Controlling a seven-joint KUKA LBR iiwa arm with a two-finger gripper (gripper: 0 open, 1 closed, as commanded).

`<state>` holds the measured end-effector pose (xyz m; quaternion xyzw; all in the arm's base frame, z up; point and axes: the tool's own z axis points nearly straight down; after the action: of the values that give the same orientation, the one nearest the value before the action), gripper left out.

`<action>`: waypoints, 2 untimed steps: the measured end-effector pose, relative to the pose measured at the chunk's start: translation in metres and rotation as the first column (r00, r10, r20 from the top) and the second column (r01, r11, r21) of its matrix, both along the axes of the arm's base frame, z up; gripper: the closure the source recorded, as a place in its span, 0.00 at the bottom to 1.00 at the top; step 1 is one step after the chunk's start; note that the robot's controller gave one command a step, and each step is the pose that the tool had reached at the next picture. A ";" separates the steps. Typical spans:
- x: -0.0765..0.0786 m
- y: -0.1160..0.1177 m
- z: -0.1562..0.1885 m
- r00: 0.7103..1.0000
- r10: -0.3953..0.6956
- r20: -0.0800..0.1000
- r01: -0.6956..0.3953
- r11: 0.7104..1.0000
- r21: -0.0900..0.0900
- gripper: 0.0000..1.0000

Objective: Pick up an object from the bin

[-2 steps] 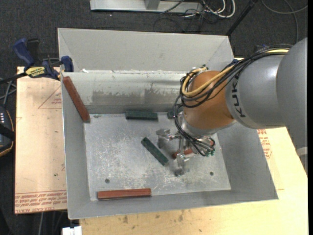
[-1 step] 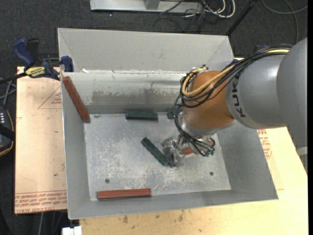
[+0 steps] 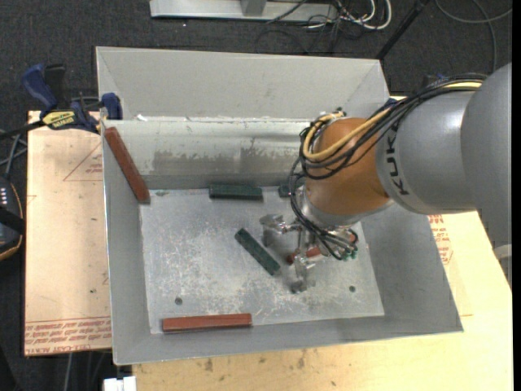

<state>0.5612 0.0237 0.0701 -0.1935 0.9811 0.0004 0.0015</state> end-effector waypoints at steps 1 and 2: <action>0.000 0.000 0.000 1.000 0.000 0.000 0.000 1.000 0.000 0.00; 0.053 0.059 0.001 0.995 -0.103 -0.001 0.103 0.995 0.001 1.00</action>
Offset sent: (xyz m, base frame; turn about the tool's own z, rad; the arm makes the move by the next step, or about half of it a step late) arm 0.0524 0.0575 -0.0001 0.1056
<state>0.6145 0.0829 0.0709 -0.1425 0.9898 0.0011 0.0015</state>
